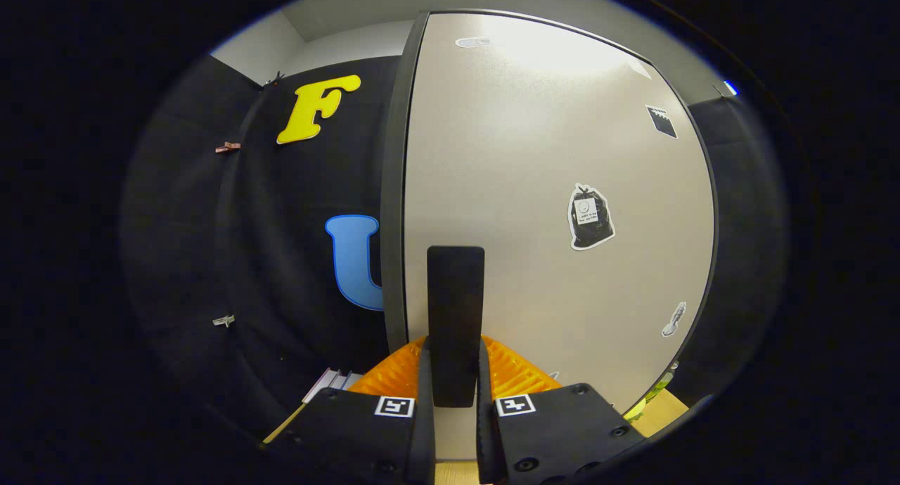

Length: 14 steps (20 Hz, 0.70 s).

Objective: Open the shoe cabinet door, grab the shoes and put them into the shoe cabinet, then close the shoe cabinet door.

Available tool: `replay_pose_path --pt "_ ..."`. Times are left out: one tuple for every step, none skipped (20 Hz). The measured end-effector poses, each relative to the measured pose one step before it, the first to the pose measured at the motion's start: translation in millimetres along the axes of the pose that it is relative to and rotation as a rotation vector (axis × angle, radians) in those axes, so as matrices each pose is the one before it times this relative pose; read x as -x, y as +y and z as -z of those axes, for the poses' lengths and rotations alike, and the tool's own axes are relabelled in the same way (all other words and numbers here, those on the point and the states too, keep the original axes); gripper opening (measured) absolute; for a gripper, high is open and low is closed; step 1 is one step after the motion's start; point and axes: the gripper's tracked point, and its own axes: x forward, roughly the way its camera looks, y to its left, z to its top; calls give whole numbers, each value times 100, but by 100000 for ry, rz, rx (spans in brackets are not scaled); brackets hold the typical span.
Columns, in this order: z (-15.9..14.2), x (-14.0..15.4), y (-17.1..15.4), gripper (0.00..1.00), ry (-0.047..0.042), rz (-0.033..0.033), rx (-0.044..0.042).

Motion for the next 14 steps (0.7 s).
replay_pose_path --pt "42 267 24 27 207 -669 -11" --pt "-94 130 -29 27 -278 -633 163" --pt "-6 191 24 27 -111 -692 -121" --pt "22 254 31 27 145 -1022 -466" --pt "-5 355 -16 27 412 -1001 -305" --pt "-95 448 29 27 -15 -944 -232" --pt "22 479 -4 27 89 -802 -186" --pt "109 600 -26 27 102 -1012 -303" --pt "117 735 -10 27 353 -896 -272" --pt "95 739 -43 27 261 -814 -147" --pt "-85 305 -120 27 355 -695 30" --pt "-10 429 -65 27 213 -691 -90" --pt "-15 706 -63 27 92 -714 -121" --pt "146 869 -74 27 490 -790 298"
